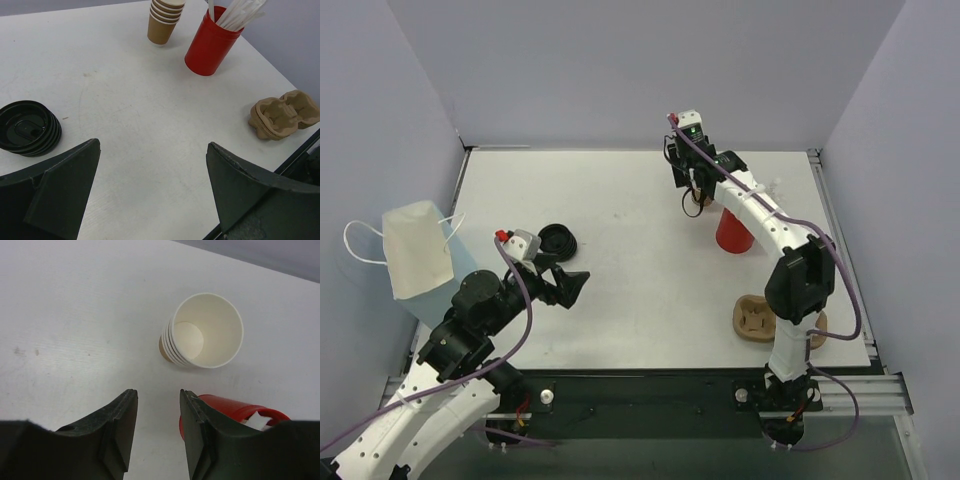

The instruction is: Pack the takeout coffee

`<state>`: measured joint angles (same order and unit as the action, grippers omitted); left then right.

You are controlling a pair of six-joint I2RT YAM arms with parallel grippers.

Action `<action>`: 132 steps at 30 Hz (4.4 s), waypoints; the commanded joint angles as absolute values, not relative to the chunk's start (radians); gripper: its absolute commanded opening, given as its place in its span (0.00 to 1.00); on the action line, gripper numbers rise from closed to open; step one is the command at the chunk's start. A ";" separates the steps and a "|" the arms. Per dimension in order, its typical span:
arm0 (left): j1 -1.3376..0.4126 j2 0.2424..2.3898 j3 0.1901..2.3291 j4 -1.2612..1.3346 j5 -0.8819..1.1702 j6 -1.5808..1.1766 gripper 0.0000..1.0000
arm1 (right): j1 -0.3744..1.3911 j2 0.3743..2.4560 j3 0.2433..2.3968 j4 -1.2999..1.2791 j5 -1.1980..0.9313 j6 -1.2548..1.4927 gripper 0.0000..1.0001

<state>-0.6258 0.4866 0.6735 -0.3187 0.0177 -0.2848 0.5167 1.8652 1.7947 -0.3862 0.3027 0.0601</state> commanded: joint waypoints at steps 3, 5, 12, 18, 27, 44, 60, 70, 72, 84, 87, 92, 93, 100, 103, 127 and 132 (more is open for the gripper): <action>-0.620 0.471 0.693 -0.301 0.015 -0.284 0.97 | 0.462 1.988 1.943 -0.405 0.282 -0.063 0.34; -0.621 0.472 0.695 -0.299 0.017 -0.284 0.97 | 0.456 2.022 1.957 -0.408 0.253 -0.075 0.30; -0.621 0.488 0.701 -0.308 0.037 -0.282 0.97 | 0.422 2.082 2.009 -0.423 0.193 -0.110 0.30; -0.620 0.488 0.701 -0.307 0.035 -0.281 0.97 | 0.387 2.111 2.034 -0.437 0.120 -0.120 0.29; -0.620 0.503 0.701 -0.308 0.040 -0.278 0.97 | 0.361 2.163 2.078 -0.449 0.061 -0.138 0.29; -0.615 0.518 0.703 -0.307 0.040 -0.275 0.97 | 0.334 2.163 2.097 -0.453 -0.018 -0.135 0.05; -0.614 0.523 0.701 -0.307 0.051 -0.276 0.97 | 0.396 2.134 2.103 -0.469 0.164 -0.257 0.00; -0.614 0.526 0.703 -0.305 0.054 -0.276 0.97 | 0.410 2.109 2.126 -0.477 0.192 -0.267 0.00; -0.612 0.526 0.703 -0.305 0.052 -0.276 0.97 | 0.408 2.086 2.126 -0.479 0.202 -0.268 0.00; -0.612 0.505 0.696 -0.310 -0.030 -0.270 0.97 | 0.462 1.935 2.131 -0.512 0.258 -0.285 0.00; -0.612 0.476 0.684 -0.302 -0.063 -0.270 0.97 | 0.521 1.878 2.091 -0.531 0.296 -0.282 0.00; -0.607 0.451 0.687 -0.316 -0.143 -0.268 0.97 | 0.647 1.760 1.930 -0.532 0.365 -0.213 0.01; -0.607 0.446 0.684 -0.314 -0.144 -0.268 0.97 | 0.693 1.747 1.902 -0.534 0.373 -0.192 0.01; -0.592 0.451 0.687 -0.314 -0.135 -0.268 0.97 | 0.872 1.658 1.662 -0.534 0.388 0.058 0.02; -0.591 0.448 0.686 -0.308 -0.121 -0.271 0.97 | 0.946 1.631 1.553 -0.531 0.388 0.165 0.02; -0.508 0.407 0.672 -0.293 -0.098 -0.295 0.96 | 1.187 1.784 1.417 -0.459 0.515 0.387 0.09; -0.509 0.410 0.675 -0.301 -0.106 -0.295 0.96 | 1.189 1.802 1.404 -0.454 0.523 0.391 0.11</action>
